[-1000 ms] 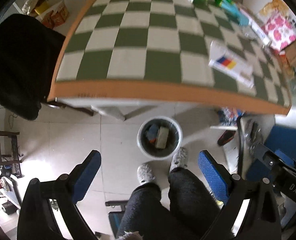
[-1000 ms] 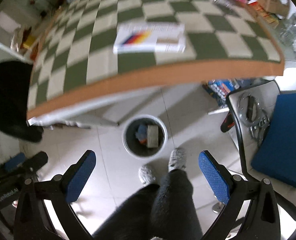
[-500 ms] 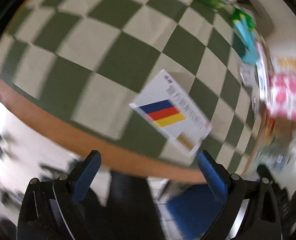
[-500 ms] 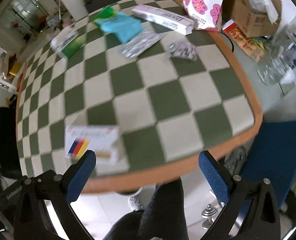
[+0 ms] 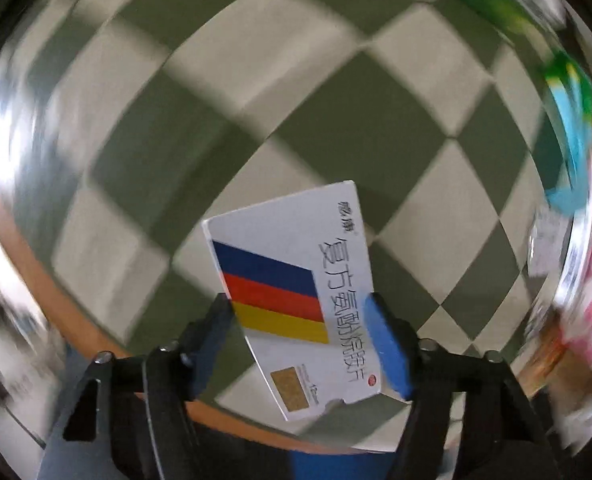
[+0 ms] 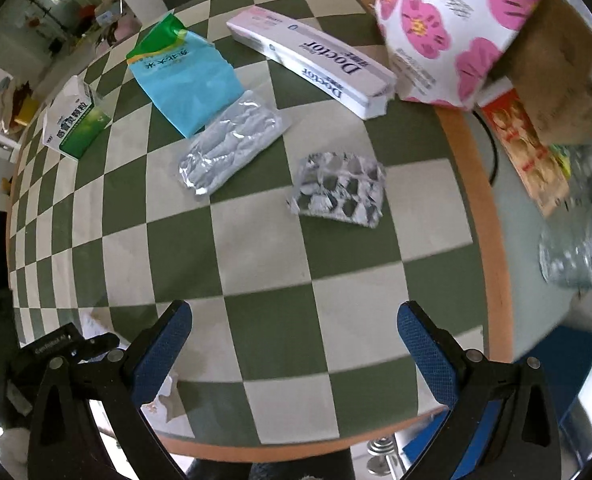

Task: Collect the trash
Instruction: 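Grasp the blue-green rice bag with the right tool while the left tool grasps the striped medicine box, then carry the rice bag with the right tool while the left tool carries the striped box toward the bin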

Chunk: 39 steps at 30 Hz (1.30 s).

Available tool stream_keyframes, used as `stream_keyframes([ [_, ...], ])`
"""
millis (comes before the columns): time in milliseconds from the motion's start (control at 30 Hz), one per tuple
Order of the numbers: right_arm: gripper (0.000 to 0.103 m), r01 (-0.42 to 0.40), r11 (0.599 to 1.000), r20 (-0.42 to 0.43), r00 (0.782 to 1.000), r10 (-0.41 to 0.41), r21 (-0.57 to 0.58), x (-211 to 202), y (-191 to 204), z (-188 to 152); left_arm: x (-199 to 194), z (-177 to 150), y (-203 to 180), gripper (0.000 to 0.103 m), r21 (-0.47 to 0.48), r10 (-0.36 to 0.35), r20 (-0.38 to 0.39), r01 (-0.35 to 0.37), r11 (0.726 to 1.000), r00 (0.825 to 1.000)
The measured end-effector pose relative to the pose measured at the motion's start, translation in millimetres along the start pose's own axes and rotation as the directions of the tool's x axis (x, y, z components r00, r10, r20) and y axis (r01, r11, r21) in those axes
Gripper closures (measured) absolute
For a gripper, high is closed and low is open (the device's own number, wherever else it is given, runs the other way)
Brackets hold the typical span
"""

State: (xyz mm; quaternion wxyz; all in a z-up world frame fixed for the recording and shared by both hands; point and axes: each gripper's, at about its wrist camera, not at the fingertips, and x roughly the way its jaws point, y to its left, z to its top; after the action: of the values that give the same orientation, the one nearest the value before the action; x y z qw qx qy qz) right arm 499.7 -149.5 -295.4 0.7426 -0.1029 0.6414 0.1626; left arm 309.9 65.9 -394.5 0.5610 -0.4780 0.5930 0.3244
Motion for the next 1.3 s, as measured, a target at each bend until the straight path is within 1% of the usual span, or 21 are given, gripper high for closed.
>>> stream_keyframes([
  [67, 0.000, -0.015, 1.000, -0.013, 1.000, 0.015, -0.012, 5, 4, 8, -9, 10, -14, 0.050, 0.116, 0.052, 0.071, -0.060, 0.991, 0.996],
  [100, 0.000, -0.020, 1.000, -0.016, 1.000, 0.020, -0.021, 6, 7, 13, -14, 17, -23, 0.052, 0.191, 0.076, 0.114, -0.097, 0.977, 0.991],
  [133, 0.000, -0.028, 0.999, -0.020, 0.999, 0.027, -0.034, 7, 11, 21, -17, 25, -32, 0.052, 0.260, 0.111, 0.157, -0.149, 0.954, 0.981],
  [200, 0.000, -0.044, 0.997, -0.021, 0.999, 0.043, -0.057, 8, 20, 37, -20, 41, -42, 0.052, 0.342, 0.154, 0.218, -0.224, 0.913, 0.964],
  [233, 0.000, -0.046, 0.996, -0.018, 0.999, 0.045, -0.076, 8, 26, 48, -21, 53, -45, 0.052, 0.366, 0.158, 0.225, -0.234, 0.901, 0.961],
  [267, 0.000, -0.049, 0.994, -0.016, 0.999, 0.048, -0.099, 9, 33, 61, -22, 61, -46, 0.052, 0.373, 0.158, 0.223, -0.234, 0.898, 0.962],
  [300, 0.000, -0.052, 0.992, -0.018, 0.999, 0.050, -0.116, 10, 39, 71, -23, 71, -47, 0.052, 0.374, 0.152, 0.216, -0.226, 0.899, 0.964],
  [367, 0.000, -0.062, 0.984, -0.010, 0.998, 0.061, -0.164, 13, 56, 105, -25, 84, -46, 0.051, 0.367, 0.120, 0.186, -0.182, 0.912, 0.975],
  [433, 0.000, -0.049, 0.975, 0.016, 0.998, 0.053, -0.215, 19, 72, 136, -23, 91, -41, 0.050, 0.338, 0.091, 0.135, -0.132, 0.932, 0.987],
  [500, 0.000, -0.033, 0.961, 0.024, 0.999, 0.041, -0.275, 30, 91, 166, -20, 92, -32, 0.050, 0.300, 0.033, 0.077, -0.055, 0.952, 0.997],
  [567, 0.000, -0.030, 0.944, -0.001, 1.000, 0.031, -0.330, 45, 109, 190, -16, 86, -22, 0.049, 0.264, -0.003, 0.032, -0.006, 0.965, 0.999],
  [633, 0.000, -0.021, 0.922, -0.019, 1.000, 0.014, -0.387, 62, 128, 211, -12, 79, -15, 0.048, 0.241, -0.023, 0.014, 0.019, 0.970, 1.000],
  [700, 0.000, 0.004, 0.903, -0.019, 1.000, -0.013, -0.430, 77, 142, 224, -11, 73, -13, 0.042, 0.240, -0.020, 0.021, 0.014, 0.971, 1.000],
  [800, 0.000, 0.037, 0.887, -0.031, 0.998, -0.058, -0.461, 100, 156, 236, -7, 72, -22, 0.035, 0.262, 0.004, 0.024, -0.011, 0.965, 1.000],
  [833, 0.000, 0.051, 0.885, -0.033, 0.997, -0.074, -0.463, 107, 159, 237, -3, 75, -34, 0.035, 0.260, 0.006, 0.018, -0.010, 0.966, 1.000],
  [867, 0.008, 0.055, 0.886, -0.033, 0.996, -0.079, -0.461, 111, 160, 237, 0, 72, -38, 0.035, 0.264, 0.012, 0.003, -0.012, 0.964, 1.000],
  [933, 0.009, 0.065, 0.889, -0.013, 0.997, -0.080, -0.453, 110, 161, 235, -1, 69, -42, 0.035, 0.282, 0.011, -0.014, -0.007, 0.960, 1.000],
  [1000, 0.013, 0.049, 0.899, -0.009, 0.998, -0.059, -0.436, 103, 159, 230, -3, 60, -52, 0.035, 0.302, 0.015, -0.012, -0.011, 0.953, 1.000],
  [1133, 0.014, 0.012, 0.915, 0.024, 1.000, -0.003, -0.403, 68, 148, 204, 9, 45, -61, 0.034, 0.347, 0.048, -0.037, -0.033, 0.937, 0.998],
  [1200, 0.014, -0.012, 0.926, 0.034, 0.999, 0.027, -0.377, 49, 135, 189, 12, 38, -70, 0.032, 0.365, 0.074, -0.018, -0.062, 0.929, 0.997],
  [1300, 0.014, -0.035, 0.944, 0.040, 0.998, 0.051, -0.327, 26, 118, 160, 17, 29, -87, 0.031, 0.401, 0.144, 0.018, -0.139, 0.905, 0.989],
])
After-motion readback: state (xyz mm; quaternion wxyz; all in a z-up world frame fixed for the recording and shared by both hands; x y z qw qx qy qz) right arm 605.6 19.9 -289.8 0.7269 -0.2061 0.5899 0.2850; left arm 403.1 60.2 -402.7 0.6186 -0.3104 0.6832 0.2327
